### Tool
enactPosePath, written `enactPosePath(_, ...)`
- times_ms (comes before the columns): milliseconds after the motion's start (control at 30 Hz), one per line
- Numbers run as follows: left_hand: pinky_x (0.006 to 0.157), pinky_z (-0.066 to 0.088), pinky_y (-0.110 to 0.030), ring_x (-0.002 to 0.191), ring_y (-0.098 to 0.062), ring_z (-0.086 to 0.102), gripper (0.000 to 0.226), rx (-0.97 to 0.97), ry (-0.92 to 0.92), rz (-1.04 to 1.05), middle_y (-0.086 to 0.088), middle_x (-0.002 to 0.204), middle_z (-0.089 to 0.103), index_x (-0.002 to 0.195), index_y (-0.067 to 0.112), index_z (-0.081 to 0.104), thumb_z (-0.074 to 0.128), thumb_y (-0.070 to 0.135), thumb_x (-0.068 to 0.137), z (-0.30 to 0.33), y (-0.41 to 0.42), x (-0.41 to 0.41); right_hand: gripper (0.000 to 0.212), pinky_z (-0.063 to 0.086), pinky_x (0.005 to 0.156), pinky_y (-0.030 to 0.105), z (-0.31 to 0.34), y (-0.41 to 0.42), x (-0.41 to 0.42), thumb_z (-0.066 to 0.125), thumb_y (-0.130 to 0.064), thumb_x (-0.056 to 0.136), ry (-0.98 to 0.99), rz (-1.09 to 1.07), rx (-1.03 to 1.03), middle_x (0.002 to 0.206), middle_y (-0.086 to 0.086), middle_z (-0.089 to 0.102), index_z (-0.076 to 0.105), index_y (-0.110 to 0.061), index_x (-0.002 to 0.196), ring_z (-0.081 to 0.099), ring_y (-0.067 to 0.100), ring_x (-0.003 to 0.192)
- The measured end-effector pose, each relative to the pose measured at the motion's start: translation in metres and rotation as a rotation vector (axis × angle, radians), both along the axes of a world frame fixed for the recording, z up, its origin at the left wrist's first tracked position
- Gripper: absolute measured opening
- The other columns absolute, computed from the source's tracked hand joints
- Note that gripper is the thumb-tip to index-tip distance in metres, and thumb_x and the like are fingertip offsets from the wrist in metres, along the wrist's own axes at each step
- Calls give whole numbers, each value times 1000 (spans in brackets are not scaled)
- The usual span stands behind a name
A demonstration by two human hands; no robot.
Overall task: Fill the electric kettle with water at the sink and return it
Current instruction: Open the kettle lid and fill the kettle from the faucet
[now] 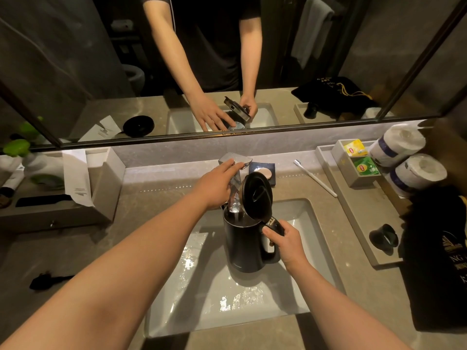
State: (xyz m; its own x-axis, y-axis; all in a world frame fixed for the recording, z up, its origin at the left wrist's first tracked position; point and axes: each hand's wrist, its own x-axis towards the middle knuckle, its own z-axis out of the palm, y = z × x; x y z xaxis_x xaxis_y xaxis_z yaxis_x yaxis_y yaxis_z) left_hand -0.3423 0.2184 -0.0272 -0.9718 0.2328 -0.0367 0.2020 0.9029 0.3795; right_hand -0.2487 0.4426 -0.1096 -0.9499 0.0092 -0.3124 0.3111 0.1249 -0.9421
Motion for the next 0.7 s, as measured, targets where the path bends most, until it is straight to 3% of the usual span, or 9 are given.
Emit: enactPosePath(700,108,33,-43,142,-27,26,71,-3,-14,-10,1,162,13,150,37,16,52,16,93,-1,-1,0,15,50,70,35,2,-1,1,74,-25,83,9,4,-3,82,2,66,68,-13,91,60,22,79)
